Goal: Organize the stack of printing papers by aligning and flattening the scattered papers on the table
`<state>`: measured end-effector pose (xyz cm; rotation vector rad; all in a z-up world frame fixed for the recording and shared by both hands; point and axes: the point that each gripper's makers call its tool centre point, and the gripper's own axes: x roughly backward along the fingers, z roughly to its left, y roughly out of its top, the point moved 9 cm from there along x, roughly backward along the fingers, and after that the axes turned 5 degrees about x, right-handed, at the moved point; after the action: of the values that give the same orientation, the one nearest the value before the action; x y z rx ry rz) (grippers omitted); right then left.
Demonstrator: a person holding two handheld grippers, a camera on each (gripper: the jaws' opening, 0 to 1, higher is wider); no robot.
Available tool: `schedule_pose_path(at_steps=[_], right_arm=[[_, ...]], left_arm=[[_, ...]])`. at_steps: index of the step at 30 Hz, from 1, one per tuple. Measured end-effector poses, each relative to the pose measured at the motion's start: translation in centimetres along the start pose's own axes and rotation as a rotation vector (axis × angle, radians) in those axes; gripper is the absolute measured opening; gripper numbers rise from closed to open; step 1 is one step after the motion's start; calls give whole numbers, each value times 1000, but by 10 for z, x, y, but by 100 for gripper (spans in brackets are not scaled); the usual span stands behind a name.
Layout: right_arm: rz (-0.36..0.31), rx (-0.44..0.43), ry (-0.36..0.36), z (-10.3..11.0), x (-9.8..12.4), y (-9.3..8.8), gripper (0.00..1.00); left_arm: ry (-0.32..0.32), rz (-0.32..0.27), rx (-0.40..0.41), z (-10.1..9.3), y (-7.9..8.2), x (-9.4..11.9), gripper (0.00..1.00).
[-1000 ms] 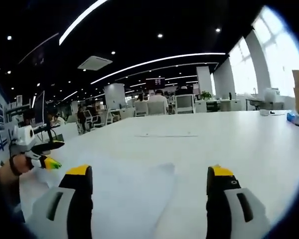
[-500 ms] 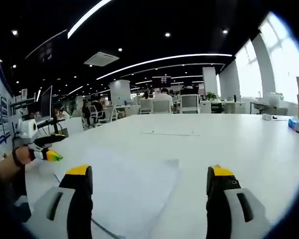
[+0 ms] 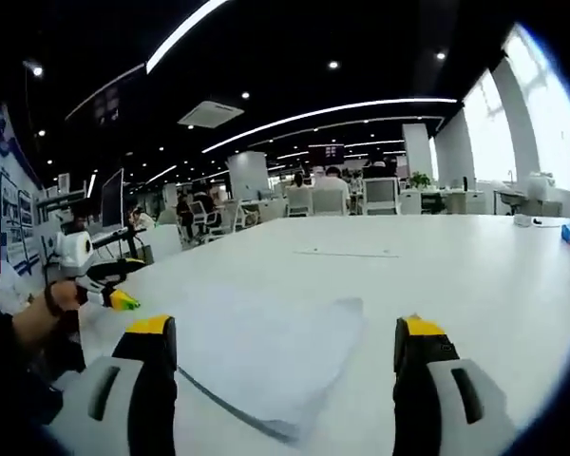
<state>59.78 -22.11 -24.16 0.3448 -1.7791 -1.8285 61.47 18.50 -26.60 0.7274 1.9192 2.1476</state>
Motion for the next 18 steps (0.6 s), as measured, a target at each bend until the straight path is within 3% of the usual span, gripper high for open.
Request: schedule_pose_path(at_steps=[18], right_arm=[[44, 46, -4, 11, 34, -13, 90]], left_arm=[[-6, 37, -15, 0, -10, 40, 97]])
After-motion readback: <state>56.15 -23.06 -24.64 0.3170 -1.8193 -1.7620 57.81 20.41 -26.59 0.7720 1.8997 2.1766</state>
